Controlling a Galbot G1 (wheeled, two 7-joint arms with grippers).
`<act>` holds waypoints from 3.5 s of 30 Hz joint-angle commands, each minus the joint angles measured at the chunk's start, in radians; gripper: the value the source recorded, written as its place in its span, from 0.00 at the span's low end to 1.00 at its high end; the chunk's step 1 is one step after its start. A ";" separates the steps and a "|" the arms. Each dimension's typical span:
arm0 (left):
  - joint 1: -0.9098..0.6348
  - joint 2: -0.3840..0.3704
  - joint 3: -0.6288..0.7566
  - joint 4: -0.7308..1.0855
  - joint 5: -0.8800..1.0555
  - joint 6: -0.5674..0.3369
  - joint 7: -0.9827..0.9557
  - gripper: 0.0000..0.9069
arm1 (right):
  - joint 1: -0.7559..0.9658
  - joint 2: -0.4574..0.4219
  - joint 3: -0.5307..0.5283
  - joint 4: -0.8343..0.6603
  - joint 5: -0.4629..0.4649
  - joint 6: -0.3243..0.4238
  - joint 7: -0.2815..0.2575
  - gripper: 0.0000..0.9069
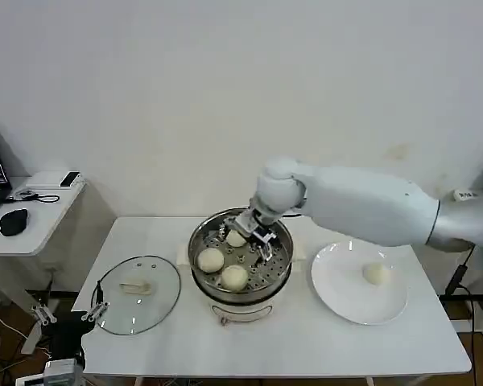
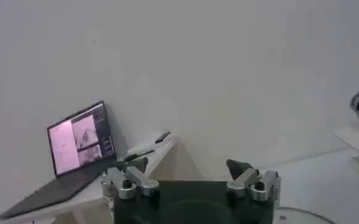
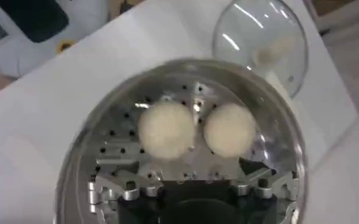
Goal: Take steamed baozi put them in steamer then cover it.
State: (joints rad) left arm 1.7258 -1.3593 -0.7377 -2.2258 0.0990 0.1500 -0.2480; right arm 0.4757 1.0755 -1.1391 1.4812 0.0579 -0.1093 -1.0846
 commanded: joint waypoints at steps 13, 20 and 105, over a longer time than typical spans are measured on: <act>-0.004 0.026 0.019 -0.007 -0.029 0.003 -0.001 1.00 | -0.070 -0.522 0.095 0.011 -0.092 -0.067 0.012 1.00; -0.028 0.038 0.037 0.015 -0.045 0.005 -0.004 1.00 | -0.298 -0.649 0.238 -0.022 -0.158 -0.037 0.041 1.00; -0.044 0.040 0.059 0.044 -0.070 0.013 -0.008 1.00 | -0.455 -0.420 0.370 -0.358 -0.207 -0.082 0.029 0.71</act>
State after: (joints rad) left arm 1.6821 -1.3159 -0.6798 -2.1819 0.0263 0.1646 -0.2553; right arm -0.0065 0.6931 -0.7682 1.0254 -0.1804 -0.1785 -1.0519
